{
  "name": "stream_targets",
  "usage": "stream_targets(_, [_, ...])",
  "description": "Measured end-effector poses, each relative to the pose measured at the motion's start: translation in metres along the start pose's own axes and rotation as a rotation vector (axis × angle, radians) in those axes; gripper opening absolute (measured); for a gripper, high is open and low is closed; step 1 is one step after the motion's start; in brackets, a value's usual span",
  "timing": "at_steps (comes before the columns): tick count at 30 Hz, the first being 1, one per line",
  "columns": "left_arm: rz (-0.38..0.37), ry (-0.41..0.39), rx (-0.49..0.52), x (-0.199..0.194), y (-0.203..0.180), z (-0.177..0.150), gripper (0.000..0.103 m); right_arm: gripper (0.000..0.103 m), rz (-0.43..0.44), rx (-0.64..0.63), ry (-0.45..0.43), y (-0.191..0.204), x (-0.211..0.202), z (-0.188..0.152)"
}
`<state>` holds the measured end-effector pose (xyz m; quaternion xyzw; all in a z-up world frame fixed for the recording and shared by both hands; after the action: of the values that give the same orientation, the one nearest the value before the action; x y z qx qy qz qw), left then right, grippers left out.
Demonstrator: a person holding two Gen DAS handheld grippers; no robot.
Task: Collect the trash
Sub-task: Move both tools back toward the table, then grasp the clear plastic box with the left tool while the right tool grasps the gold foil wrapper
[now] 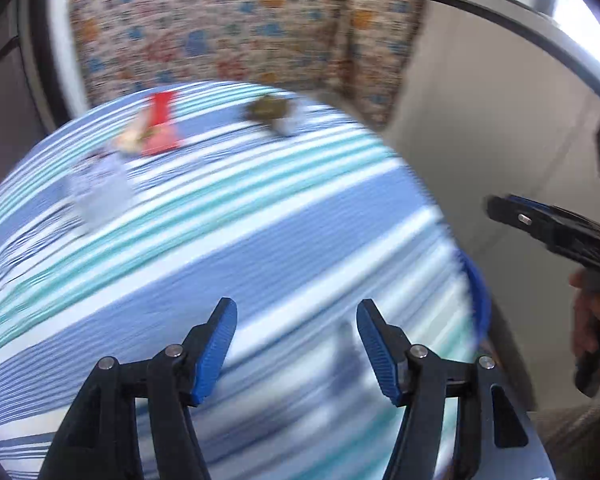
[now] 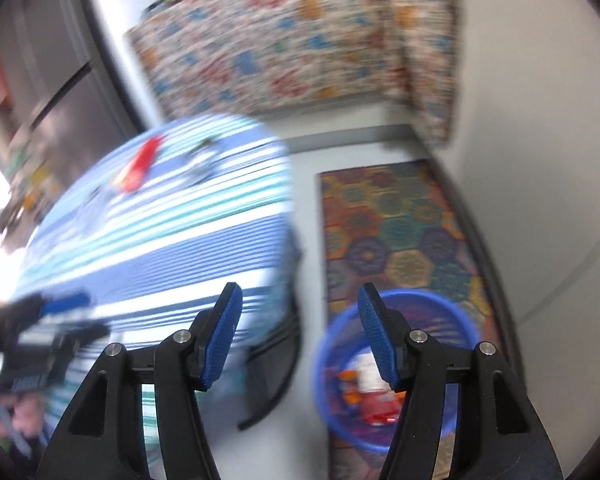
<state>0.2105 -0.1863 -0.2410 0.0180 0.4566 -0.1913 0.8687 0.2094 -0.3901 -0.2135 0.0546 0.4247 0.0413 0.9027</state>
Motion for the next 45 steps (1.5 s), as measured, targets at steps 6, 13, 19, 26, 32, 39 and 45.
stream_targets(6, [0.152, -0.022, -0.109, -0.012, 0.080, -0.006, 0.065, 0.065, 0.082, -0.180, 0.069, 0.100, 0.039, -0.007])
stream_targets(13, [0.142, -0.027, -0.161, -0.007, 0.108, 0.010, 0.068, 0.084, 0.026, -0.296, 0.085, 0.145, 0.073, -0.005])
stream_targets(19, [0.110, -0.083, -0.240, -0.011, 0.129, 0.046, 0.068, 0.092, 0.016, -0.297, 0.065, 0.153, 0.079, -0.003])
stream_targets(26, [0.159, -0.029, -0.221, 0.021, 0.137, 0.100, 0.071, 0.094, 0.020, -0.298, 0.056, 0.155, 0.079, -0.003])
stream_targets(32, [0.251, 0.041, -0.217, 0.055, 0.148, 0.099, 0.072, 0.094, 0.022, -0.299, 0.056, 0.155, 0.079, -0.004])
stream_targets(39, [0.207, 0.006, -0.139, 0.036, 0.142, 0.071, 0.065, 0.084, 0.013, -0.283, 0.078, 0.138, 0.080, 0.003])
stream_targets(45, [0.137, 0.021, -0.064, 0.006, 0.134, 0.030, 0.066, 0.086, -0.039, -0.214, 0.090, 0.103, 0.103, 0.036])
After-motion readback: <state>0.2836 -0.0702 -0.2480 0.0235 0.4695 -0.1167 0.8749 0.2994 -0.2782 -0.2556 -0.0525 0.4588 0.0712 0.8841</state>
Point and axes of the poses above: each gripper's, at about its wrist camera, not at the fingertips, and x roughly the way its jaws point, y to its left, z to its top, the point moved 4 cm from there along x, roughly the way its jaws point, and after that the axes turned 5 degrees about -z, right-handed, at the moved point
